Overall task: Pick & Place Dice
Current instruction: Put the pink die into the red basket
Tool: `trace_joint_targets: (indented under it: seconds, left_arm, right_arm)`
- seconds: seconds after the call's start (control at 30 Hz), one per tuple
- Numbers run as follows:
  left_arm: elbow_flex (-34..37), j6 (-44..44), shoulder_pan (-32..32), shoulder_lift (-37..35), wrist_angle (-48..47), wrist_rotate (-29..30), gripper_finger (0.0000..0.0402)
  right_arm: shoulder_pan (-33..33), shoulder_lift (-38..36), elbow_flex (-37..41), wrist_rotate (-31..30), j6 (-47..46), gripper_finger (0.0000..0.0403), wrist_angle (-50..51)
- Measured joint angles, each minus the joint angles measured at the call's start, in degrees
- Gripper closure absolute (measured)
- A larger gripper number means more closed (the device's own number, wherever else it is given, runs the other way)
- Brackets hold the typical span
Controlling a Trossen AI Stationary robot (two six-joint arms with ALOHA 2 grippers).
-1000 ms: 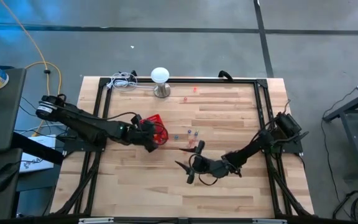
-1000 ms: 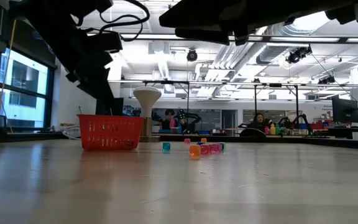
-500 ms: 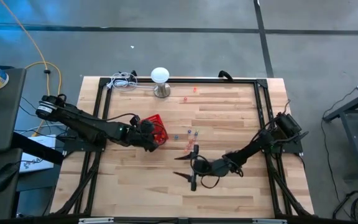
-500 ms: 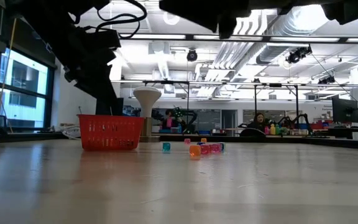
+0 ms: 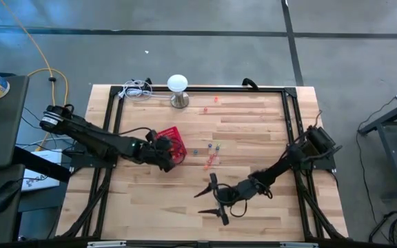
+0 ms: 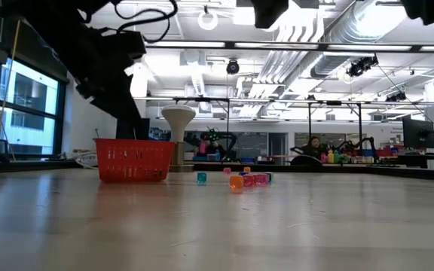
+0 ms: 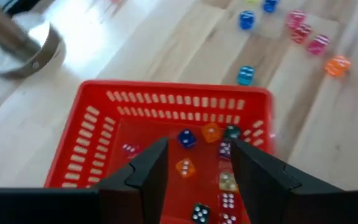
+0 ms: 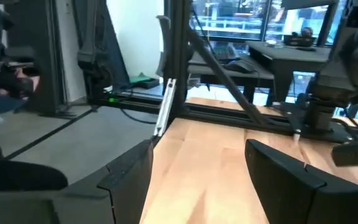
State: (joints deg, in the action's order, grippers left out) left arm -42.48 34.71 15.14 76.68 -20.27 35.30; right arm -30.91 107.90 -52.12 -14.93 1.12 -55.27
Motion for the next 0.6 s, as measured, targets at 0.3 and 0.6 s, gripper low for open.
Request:
trace_joint_targets:
  seconds: [0.3, 0.6]
  left_arm:
    - [0.00, -7.24, 8.13, -3.04, 7.48, 2.46, 0.0236]
    - [-0.04, -17.73, 19.90, -4.09, 23.07, 2.28, 0.0236]
  right_arm:
    - [-2.28, -7.77, 0.00, -25.92, -13.89, 0.0155, 28.28]
    - [1.22, -11.12, 0.49, -26.64, -49.56, 0.0159, 63.91]
